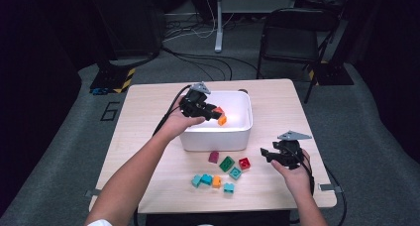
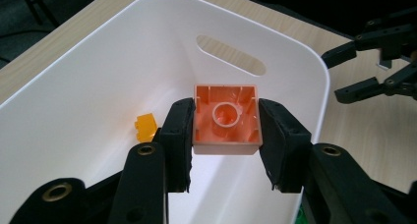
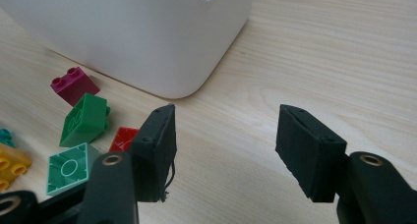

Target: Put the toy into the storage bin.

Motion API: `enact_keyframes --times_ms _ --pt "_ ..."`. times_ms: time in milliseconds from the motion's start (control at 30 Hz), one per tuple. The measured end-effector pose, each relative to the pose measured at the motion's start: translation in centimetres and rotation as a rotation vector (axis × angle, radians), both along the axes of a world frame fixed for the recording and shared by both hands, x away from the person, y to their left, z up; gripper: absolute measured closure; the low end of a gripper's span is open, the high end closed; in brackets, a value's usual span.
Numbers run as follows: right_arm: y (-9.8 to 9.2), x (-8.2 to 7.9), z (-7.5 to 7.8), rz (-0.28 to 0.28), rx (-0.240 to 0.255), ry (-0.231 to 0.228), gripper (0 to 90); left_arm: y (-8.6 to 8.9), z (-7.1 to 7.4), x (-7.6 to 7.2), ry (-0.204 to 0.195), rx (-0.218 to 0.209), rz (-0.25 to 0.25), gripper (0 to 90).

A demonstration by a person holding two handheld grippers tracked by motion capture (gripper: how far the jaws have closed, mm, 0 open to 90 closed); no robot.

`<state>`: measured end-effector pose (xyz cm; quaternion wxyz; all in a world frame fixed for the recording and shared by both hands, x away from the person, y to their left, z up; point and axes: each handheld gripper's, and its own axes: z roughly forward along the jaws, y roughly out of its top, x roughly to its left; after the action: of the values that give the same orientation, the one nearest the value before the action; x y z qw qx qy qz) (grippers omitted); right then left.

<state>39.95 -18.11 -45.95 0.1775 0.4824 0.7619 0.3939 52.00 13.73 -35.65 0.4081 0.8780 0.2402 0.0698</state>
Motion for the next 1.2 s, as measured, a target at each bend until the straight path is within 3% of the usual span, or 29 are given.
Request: enact_keyframes --times_ms 167,267,600,967,1200 --pt "0.0 0.0 0.0 0.000 0.000 0.000 39.6 -0.2 -1.2 1.6 0.004 0.019 0.007 58.9" --pt "0.0 0.1 0.0 0.004 -0.004 -0.001 39.6 -0.1 -1.5 2.3 0.008 0.007 0.019 58.9" --pt "0.1 0.1 -0.2 0.006 -0.008 0.004 39.6 -0.4 -2.0 3.9 0.016 0.005 0.033 58.9" --pt "0.0 0.2 -0.1 0.004 -0.004 -0.003 39.6 -1.9 -2.9 4.0 0.037 0.082 0.024 58.5" --pt "0.0 0.2 -0.1 0.005 -0.006 -0.002 39.6 -1.7 -2.2 3.3 0.018 0.089 0.025 55.6"
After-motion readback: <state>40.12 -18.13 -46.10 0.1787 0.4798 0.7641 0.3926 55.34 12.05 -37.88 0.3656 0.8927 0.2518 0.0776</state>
